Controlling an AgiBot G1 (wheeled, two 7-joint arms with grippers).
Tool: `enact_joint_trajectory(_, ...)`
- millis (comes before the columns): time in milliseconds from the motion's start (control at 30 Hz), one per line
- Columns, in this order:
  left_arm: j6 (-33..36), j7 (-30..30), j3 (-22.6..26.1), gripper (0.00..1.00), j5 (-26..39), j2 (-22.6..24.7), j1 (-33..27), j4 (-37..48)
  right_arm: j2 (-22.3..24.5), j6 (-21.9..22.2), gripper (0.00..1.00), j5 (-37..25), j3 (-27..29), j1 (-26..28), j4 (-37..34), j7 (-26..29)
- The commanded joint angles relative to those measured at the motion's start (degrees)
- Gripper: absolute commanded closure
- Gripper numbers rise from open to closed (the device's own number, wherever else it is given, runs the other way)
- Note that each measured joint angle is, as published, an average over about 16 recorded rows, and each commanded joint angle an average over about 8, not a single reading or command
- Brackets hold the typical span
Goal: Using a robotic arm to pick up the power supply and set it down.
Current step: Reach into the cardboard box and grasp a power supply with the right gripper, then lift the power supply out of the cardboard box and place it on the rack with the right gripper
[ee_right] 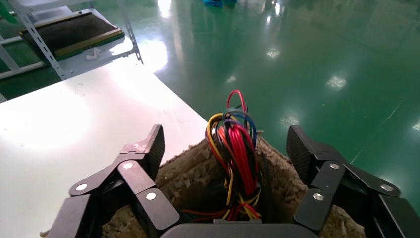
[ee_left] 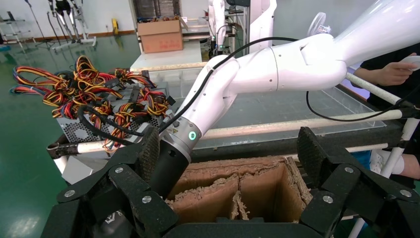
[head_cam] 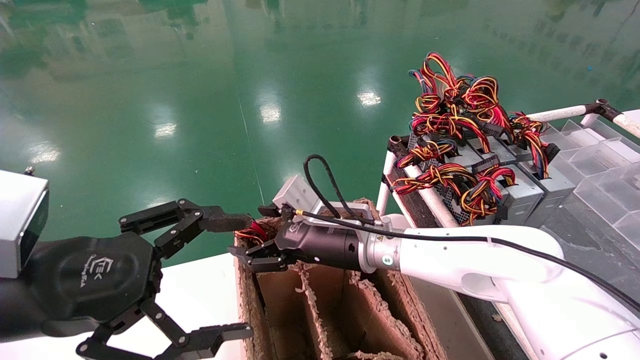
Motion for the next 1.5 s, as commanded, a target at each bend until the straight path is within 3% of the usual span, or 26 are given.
enact_joint_trajectory(33,0.00,0.00,0.01,0.00,0.00,0.00,0.00,0.00,-0.01,0.10,1.00,0.26,-0.18,-0.17,-0.13,-0.52)
enact_joint_trajectory(1500,-0.06,0.06,0.13,0.00,-0.09,-0.05,-0.03,0.00,0.31,-0.70,1.00,9.68,-1.10,1.20,-7.55,-7.06)
